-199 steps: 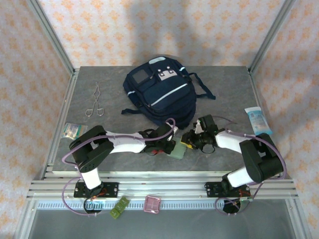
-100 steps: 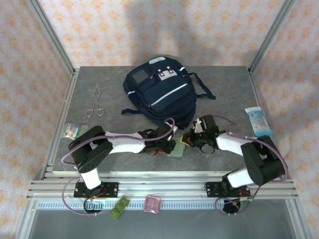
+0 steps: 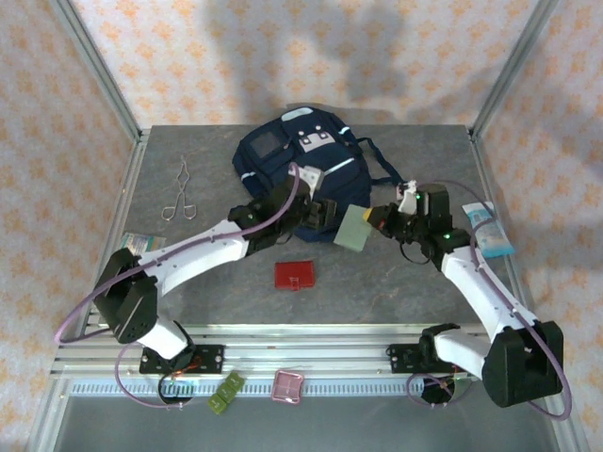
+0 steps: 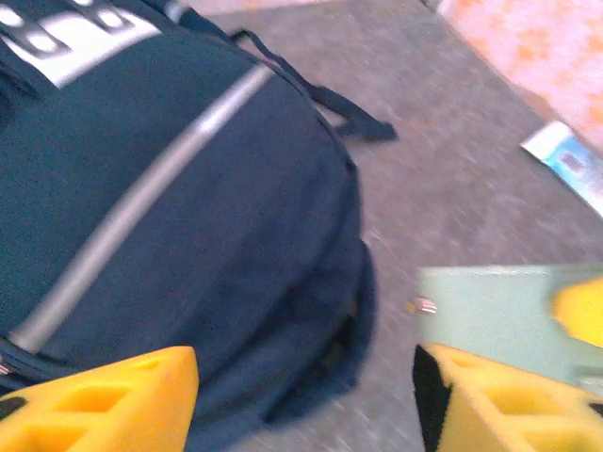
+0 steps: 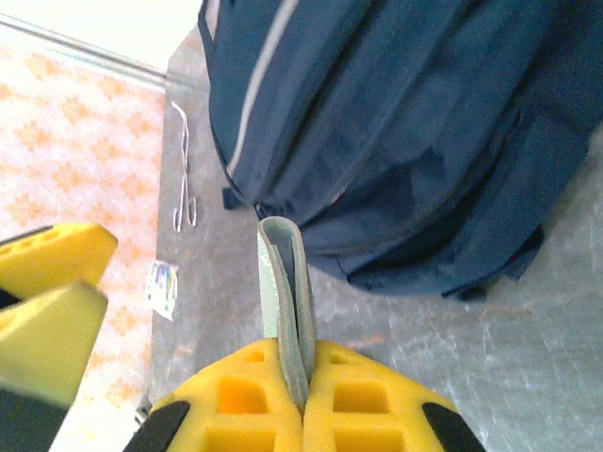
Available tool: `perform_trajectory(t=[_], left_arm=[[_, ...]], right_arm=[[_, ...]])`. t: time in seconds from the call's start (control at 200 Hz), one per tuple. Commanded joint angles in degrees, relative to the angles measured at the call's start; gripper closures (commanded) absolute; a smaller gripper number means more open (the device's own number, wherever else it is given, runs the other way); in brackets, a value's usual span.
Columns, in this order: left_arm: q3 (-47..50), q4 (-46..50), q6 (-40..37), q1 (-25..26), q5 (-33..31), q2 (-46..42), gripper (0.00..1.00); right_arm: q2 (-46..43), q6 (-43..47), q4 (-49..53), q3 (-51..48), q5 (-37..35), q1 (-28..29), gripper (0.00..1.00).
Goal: Pack books, pencil case, and school supplies into a backpack
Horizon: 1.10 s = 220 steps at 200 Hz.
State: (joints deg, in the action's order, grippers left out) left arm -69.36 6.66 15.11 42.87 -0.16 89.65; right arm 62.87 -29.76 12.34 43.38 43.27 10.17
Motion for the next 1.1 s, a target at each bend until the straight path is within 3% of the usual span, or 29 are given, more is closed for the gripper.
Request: perform_trajectory(t=[0.0, 0.295, 0.515, 0.601, 0.906, 1.096], left_arm=[[-5.2, 5.8, -6.9, -1.7, -4.7, 5.8, 0.33], [-17.1, 9.5, -18.3, -1.9, -9.8, 21.3, 0.3], [-17.9, 7.2, -21.3, -1.9, -16.3, 25.2, 0.31], [-18.2, 6.4, -21.8, -2.0, -18.8, 26.1, 0.4], [-21.6, 8.9, -21.0, -3.8, -13.9, 24.5, 1.0], [-23.1, 10.2, -21.7, -4.1, -14.2, 22.4, 1.0]], right_arm=[[-0.5, -0.4, 2.4, 1.6, -2.3, -2.4, 1.0], [-0.3, -3.2, -0.7, -0.2, -1.5, -6.5, 1.0], [0.8, -4.7, -3.3, -1.5, -0.3, -6.5, 1.0], [1.4, -5.3, -4.3, -1.6, 0.6, -6.5, 1.0], [2.1, -5.5, -5.8, -2.6, 1.3, -6.5, 1.0], [3.8, -8.0, -10.5, -2.2, 3.1, -6.4, 1.0]])
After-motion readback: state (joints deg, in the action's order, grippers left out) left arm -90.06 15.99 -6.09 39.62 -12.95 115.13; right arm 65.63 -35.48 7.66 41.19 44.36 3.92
